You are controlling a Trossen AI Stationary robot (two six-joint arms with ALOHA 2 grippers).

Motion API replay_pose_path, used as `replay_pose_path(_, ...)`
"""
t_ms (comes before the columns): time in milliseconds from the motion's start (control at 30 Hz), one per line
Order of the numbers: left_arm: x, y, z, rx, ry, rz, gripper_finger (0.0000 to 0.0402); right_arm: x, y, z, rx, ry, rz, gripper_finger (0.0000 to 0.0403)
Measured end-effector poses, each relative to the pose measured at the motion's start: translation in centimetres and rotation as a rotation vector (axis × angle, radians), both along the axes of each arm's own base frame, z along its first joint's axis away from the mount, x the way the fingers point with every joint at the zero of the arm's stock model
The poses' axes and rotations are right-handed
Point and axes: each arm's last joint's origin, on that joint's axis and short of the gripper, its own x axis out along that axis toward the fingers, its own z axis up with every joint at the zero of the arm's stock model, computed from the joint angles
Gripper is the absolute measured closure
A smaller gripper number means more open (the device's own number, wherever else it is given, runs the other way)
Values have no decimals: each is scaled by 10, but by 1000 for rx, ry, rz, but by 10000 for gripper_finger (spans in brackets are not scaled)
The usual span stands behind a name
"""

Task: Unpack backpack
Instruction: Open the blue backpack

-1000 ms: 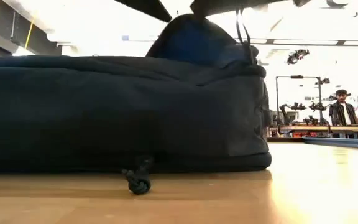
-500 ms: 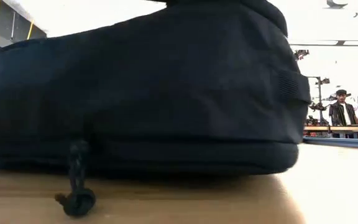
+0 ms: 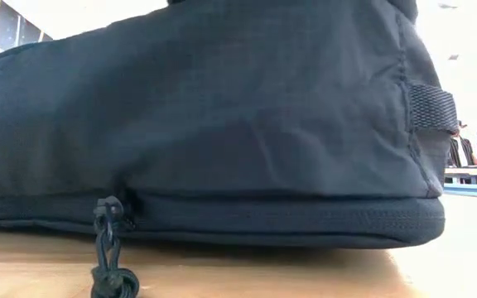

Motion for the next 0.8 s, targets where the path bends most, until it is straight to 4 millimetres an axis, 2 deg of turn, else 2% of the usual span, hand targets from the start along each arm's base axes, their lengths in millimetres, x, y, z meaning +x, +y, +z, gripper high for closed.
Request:
replay_pose_path(167, -7, 3, 19, -47, -7, 25, 282, -5, 2, 0, -21, -19, -21, 403)
replay_pose_path(267, -6, 3, 23, -117, -26, 32, 282, -6, 3, 1, -31, -40, -30, 403)
replay_pose_path(533, 16, 7, -1, -254, -71, 86, 282, -3, 4, 3, -15, -65, -30, 403)
replay_pose_path(800, 25, 12, 1, -312, -154, 141, 283, 0, 7, 5, -29, -72, -4, 403)
